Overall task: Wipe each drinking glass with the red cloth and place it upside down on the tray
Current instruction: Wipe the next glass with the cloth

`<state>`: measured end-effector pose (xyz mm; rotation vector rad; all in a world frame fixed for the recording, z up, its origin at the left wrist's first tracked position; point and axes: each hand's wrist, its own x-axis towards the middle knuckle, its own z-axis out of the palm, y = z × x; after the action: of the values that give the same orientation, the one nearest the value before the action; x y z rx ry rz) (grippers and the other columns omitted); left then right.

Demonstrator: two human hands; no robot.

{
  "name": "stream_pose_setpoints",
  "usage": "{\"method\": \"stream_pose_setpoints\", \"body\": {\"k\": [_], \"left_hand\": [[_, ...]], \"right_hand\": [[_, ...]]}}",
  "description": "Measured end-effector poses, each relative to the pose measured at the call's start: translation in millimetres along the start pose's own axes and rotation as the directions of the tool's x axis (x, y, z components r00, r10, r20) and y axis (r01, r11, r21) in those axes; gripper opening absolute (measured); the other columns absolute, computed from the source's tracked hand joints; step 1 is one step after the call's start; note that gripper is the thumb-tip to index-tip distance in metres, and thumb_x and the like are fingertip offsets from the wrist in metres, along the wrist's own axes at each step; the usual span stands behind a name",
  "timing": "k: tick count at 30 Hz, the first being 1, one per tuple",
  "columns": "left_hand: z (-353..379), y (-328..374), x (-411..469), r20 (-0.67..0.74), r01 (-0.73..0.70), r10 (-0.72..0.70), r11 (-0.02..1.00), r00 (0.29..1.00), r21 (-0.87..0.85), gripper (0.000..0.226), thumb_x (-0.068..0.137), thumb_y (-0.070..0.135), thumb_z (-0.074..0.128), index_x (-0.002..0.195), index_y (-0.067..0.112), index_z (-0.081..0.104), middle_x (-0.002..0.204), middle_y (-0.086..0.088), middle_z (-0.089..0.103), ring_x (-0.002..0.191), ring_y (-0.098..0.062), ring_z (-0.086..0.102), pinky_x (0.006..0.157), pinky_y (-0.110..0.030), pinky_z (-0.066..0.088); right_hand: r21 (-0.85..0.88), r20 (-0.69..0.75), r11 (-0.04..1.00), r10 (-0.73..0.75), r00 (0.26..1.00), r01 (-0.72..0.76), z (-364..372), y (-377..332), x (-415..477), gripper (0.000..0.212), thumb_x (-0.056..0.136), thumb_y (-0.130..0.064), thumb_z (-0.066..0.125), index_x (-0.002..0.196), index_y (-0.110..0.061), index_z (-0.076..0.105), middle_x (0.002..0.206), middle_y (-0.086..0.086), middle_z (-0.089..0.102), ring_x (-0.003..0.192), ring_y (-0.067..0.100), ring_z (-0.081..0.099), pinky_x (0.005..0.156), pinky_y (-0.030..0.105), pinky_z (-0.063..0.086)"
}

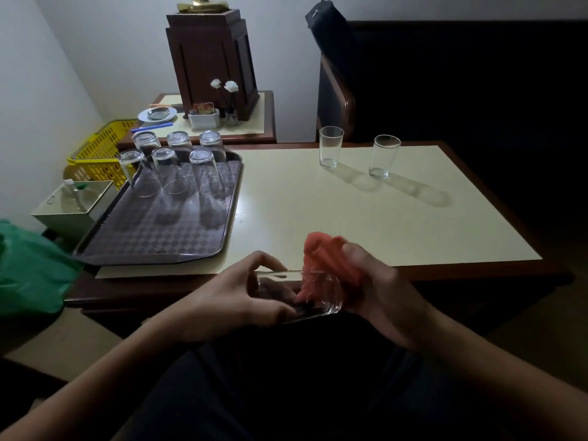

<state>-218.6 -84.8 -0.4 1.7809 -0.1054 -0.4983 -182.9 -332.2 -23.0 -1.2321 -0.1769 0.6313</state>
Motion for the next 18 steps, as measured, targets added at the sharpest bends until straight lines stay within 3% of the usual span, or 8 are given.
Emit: {"method": "stream_pose_setpoints", "body": {"k": [3,7,8,9,11,14,16,18], "left_hand": [[4.2,-1.9,6.6,-0.096,-0.04,0.021,0.978,0.995,-0.207,0.057,0.079,0.031,0.081,0.117,-0.002,0.055,0.102,-0.019,0.074,0.066,-0.03,0.061,0.061,-0.029,0.049],[11.2,-9.3,14.3,-0.021,0.068,-0.091,0.86,0.996,-0.506,0.059,0.092,0.056,0.062,0.112,0.001,0.059,0.086,-0.014,0.057,0.059,-0.019,0.045,0.05,-0.022,0.039],[14.6,-7.5,14.5,-0.011,0.08,-0.099,0.859,0.995,-0.505,0.058,0.091,0.058,0.06,0.107,0.003,0.06,0.081,-0.013,0.054,0.059,-0.018,0.044,0.05,-0.023,0.038],[17.9,-5.2,14.2,-0.019,0.076,-0.096,0.88,0.995,-0.469,0.059,0.089,0.059,0.061,0.103,0.002,0.059,0.076,-0.012,0.054,0.057,-0.018,0.044,0.049,-0.023,0.037],[25.3,-0.5,11.6,-0.062,0.012,-0.037,0.932,0.997,-0.363,0.063,0.087,0.052,0.069,0.108,-0.005,0.053,0.07,-0.011,0.058,0.054,-0.019,0.049,0.051,-0.024,0.041],[34.8,9.8,0.2,-0.079,-0.216,0.203,0.953,0.976,-0.211,0.05,0.089,0.035,0.073,0.122,0.005,0.05,0.092,-0.023,0.059,0.074,-0.027,0.06,0.067,-0.034,0.05],[40.8,15.7,-7.3,-0.052,-0.323,0.319,0.938,0.946,-0.129,0.041,0.096,0.027,0.066,0.126,0.008,0.047,0.091,-0.014,0.063,0.077,-0.025,0.064,0.07,-0.03,0.053],[44.3,18.0,-9.5,-0.148,-0.362,0.354,0.932,0.924,-0.032,0.041,0.096,0.04,0.062,0.124,0.012,0.051,0.087,-0.004,0.064,0.076,-0.018,0.065,0.068,-0.026,0.053]], "right_hand": [[-0.538,0.155,0.804,-0.202,0.967,0.254,-0.3,-0.2,-8.8,0.048,0.092,-0.029,0.078,0.138,-0.029,0.062,0.126,-0.007,0.07,0.112,0.013,0.069,0.101,0.033,0.055],[-0.777,0.524,0.128,-0.411,0.746,0.617,-3.4,-1.1,-9.5,0.055,0.084,-0.035,0.089,0.133,-0.026,0.068,0.152,-0.003,0.052,0.141,0.02,0.05,0.115,0.034,0.045],[-0.771,0.56,0.05,-0.423,0.713,0.635,-3.0,-0.7,-8.8,0.052,0.081,-0.037,0.09,0.128,-0.026,0.071,0.15,-0.001,0.052,0.14,0.022,0.049,0.114,0.034,0.046],[-0.779,0.533,0.074,-0.446,0.719,0.623,-0.9,-0.9,-9.1,0.051,0.077,-0.038,0.093,0.122,-0.026,0.072,0.144,-0.001,0.054,0.135,0.022,0.052,0.11,0.034,0.048],[-0.758,0.321,0.383,-0.486,0.813,0.528,2.8,-0.8,-10.0,0.053,0.073,-0.036,0.097,0.118,-0.028,0.072,0.126,-0.008,0.064,0.118,0.015,0.064,0.098,0.03,0.052],[-0.239,0.052,0.97,-0.024,0.998,0.036,11.9,-9.5,-8.2,0.047,0.088,-0.052,0.076,0.126,-0.026,0.071,0.116,0.002,0.074,0.106,0.024,0.071,0.088,0.042,0.057],[0.036,0.132,0.931,0.357,0.925,-0.364,12.0,-10.6,-9.1,0.069,0.09,-0.069,0.063,0.133,-0.016,0.07,0.122,0.016,0.072,0.11,0.035,0.069,0.093,0.057,0.059],[0.08,0.238,0.908,0.384,0.892,-0.412,14.3,-8.6,-13.0,0.073,0.09,-0.072,0.062,0.132,-0.013,0.071,0.122,0.019,0.07,0.107,0.035,0.07,0.093,0.059,0.06]]}}
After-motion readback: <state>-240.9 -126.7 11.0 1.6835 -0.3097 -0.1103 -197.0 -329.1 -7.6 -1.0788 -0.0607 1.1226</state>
